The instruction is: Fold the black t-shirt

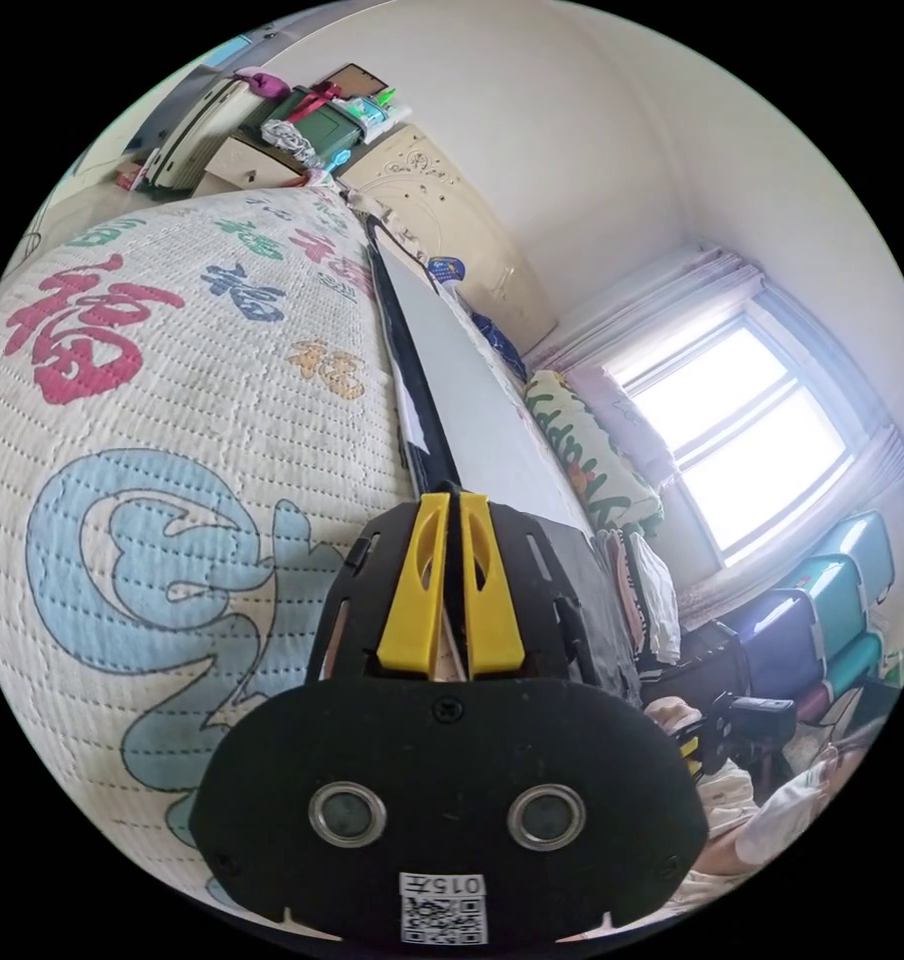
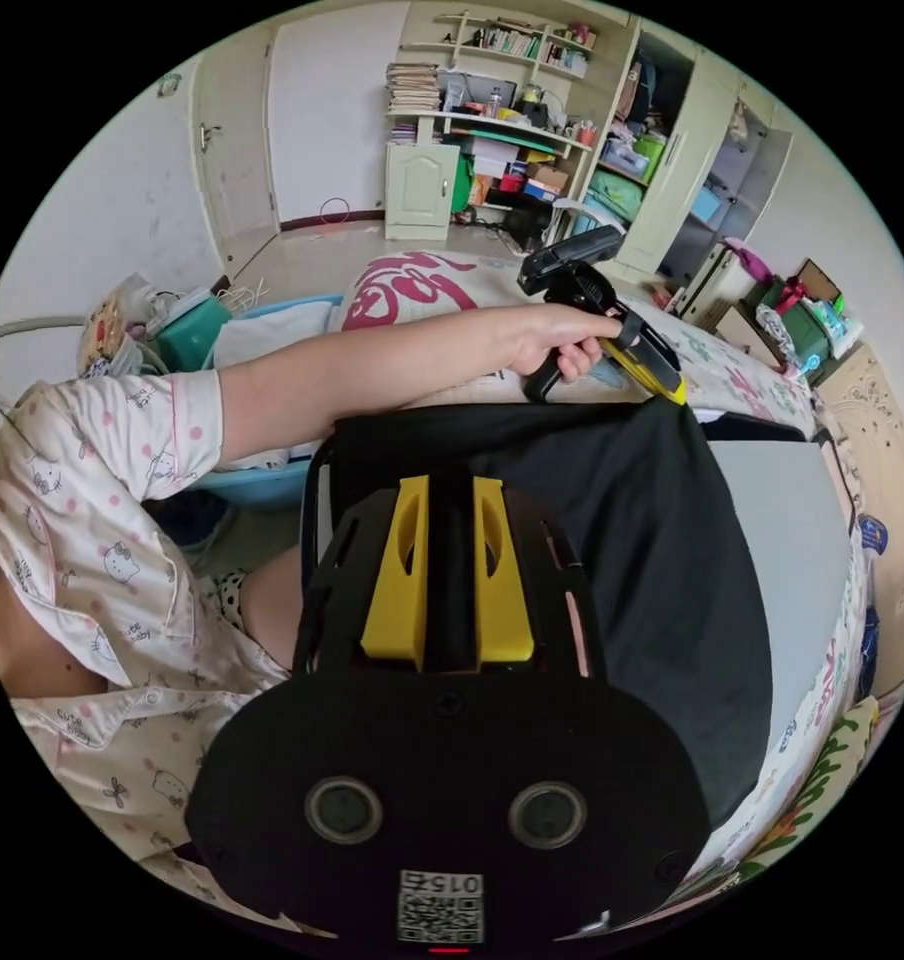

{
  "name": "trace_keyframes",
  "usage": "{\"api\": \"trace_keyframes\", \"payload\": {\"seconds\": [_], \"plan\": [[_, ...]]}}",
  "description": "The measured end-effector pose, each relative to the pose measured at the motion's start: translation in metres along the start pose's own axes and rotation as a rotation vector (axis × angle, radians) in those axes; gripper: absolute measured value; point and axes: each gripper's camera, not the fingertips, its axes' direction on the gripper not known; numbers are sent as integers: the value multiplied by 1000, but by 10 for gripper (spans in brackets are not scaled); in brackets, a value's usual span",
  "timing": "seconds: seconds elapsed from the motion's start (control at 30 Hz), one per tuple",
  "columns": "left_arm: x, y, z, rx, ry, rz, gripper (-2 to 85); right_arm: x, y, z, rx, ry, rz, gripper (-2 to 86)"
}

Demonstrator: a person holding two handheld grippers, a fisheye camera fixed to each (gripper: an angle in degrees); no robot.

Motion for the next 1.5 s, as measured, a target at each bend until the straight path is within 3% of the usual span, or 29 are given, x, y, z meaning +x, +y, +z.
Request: {"api": "trace_keyframes", "payload": {"seconds": [0.27, 0.47, 0.73, 0.87, 0.97, 1.1, 1.23, 1.37, 1.5], "plan": [[-46, 0, 10, 5, 17, 1, -4, 12, 31, 9, -18, 31, -11, 52], [-86, 9, 26, 1, -21, -3, -7, 45, 58, -18, 51, -93, 50, 13], [-152, 34, 60, -35, -48, -13, -1, 95, 71, -23, 0, -205, 137, 34], [-198, 67, 52, 89, 140, 35, 40, 107, 87, -60, 45, -295, 85, 74], [-239, 100, 34, 251, 155, 9, 58, 117, 124, -106, 138, -350, 68, 58], [-285, 149, 34, 421, 148, 20, 64, 127, 213, -171, 286, -142, 194, 65], [-290, 182, 74, 384, 133, 171, 65, 131, 293, -215, 348, 91, 394, 65], [-248, 247, 142, 287, -129, 474, 61, 94, 375, -256, 513, 356, 584, 64], [-201, 316, 197, 253, -296, 701, 84, 74, 427, -271, 516, 546, 764, 86]]}}
